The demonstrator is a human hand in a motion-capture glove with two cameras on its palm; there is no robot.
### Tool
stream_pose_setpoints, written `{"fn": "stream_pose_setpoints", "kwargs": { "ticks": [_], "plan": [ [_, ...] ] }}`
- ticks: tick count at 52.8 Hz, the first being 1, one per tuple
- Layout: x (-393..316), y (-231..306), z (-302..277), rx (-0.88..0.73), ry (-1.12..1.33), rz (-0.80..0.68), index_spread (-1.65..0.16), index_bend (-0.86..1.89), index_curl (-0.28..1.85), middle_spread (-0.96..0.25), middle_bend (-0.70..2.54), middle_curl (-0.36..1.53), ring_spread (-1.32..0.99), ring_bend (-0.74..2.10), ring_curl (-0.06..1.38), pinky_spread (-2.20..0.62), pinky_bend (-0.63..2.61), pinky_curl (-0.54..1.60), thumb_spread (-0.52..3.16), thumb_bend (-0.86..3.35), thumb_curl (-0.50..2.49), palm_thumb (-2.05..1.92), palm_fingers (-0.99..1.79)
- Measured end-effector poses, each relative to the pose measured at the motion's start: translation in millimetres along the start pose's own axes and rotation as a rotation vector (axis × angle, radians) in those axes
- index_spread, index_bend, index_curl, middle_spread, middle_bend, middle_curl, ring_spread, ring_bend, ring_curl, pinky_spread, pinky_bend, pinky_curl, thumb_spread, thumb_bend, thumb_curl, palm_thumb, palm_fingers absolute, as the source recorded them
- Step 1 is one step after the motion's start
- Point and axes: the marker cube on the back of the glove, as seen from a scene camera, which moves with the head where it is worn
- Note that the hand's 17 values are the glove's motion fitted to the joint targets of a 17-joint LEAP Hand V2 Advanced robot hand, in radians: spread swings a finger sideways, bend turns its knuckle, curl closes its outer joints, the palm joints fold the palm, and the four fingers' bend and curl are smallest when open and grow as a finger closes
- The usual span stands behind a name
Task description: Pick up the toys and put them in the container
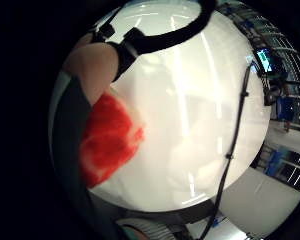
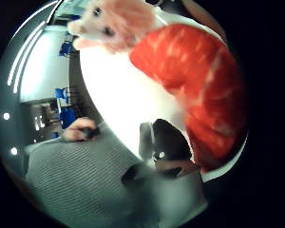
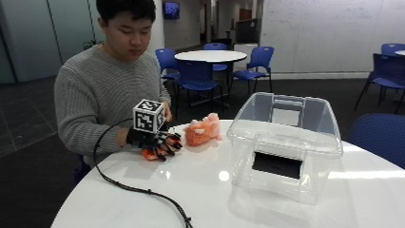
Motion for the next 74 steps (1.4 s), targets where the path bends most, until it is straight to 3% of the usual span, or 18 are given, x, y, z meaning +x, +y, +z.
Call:
{"fn": "stream_pose_setpoints", "kwargs": {
  "ticks": [13,15,19,22,25,35,44,51,63,74],
  "plan": [
    [-2,-3,6,0.082,0.013,-0.003,-0.42,0.1,0.18,-0.23,0.26,0.3,-0.32,0.82,0.33,-0.06,0.92,0.39,1.42,0.08,0.34,0.19,0.2],
    [-2,-5,5,0.14,0.002,-0.004,-0.42,0.11,0.17,-0.23,0.3,0.31,-0.35,0.85,0.34,-0.11,0.94,0.39,1.44,0.1,0.35,0.22,0.28],
    [-4,-9,-1,0.274,-0.043,-0.015,-0.43,0.12,0.15,-0.27,0.45,0.36,-0.43,0.96,0.35,-0.26,1.05,0.4,1.42,0.19,0.43,0.43,0.69],
    [-4,-12,-10,0.303,-0.086,-0.03,-0.44,0.17,0.17,-0.28,0.52,0.4,-0.46,0.98,0.37,-0.31,1.03,0.4,1.33,0.22,0.5,0.53,0.76],
    [-5,-12,-34,0.312,-0.131,-0.053,-0.44,0.3,0.22,-0.28,0.61,0.44,-0.48,1.02,0.4,-0.33,0.96,0.4,1.23,0.24,0.56,0.61,0.93],
    [-3,-8,-156,0.488,-0.07,-0.129,-0.45,0.47,0.33,-0.27,0.74,0.54,-0.54,1.07,0.48,-0.4,0.88,0.43,0.99,0.23,0.7,0.66,0.93],
    [-9,-37,-197,0.507,-0.017,-0.186,-0.45,0.52,0.41,-0.27,0.79,0.6,-0.57,1.1,0.53,-0.43,0.9,0.46,0.81,0.22,0.81,0.66,0.88],
    [-23,-102,-235,0.483,-0.133,-0.239,-0.45,0.53,0.45,-0.26,0.81,0.63,-0.58,1.12,0.56,-0.44,0.92,0.48,0.71,0.2,0.88,0.64,0.84],
    [-10,-303,-272,0.435,-0.142,-0.019,-0.47,0.49,0.52,-0.27,0.82,0.68,-0.59,1.14,0.61,-0.43,0.98,0.52,0.6,0.19,0.99,0.63,0.73],
    [-14,-359,-255,0.356,0.035,0.011,-0.49,0.44,0.58,-0.27,0.83,0.72,-0.6,1.14,0.64,-0.43,1.03,0.53,0.56,0.19,1.07,0.62,0.66]
  ]
}}
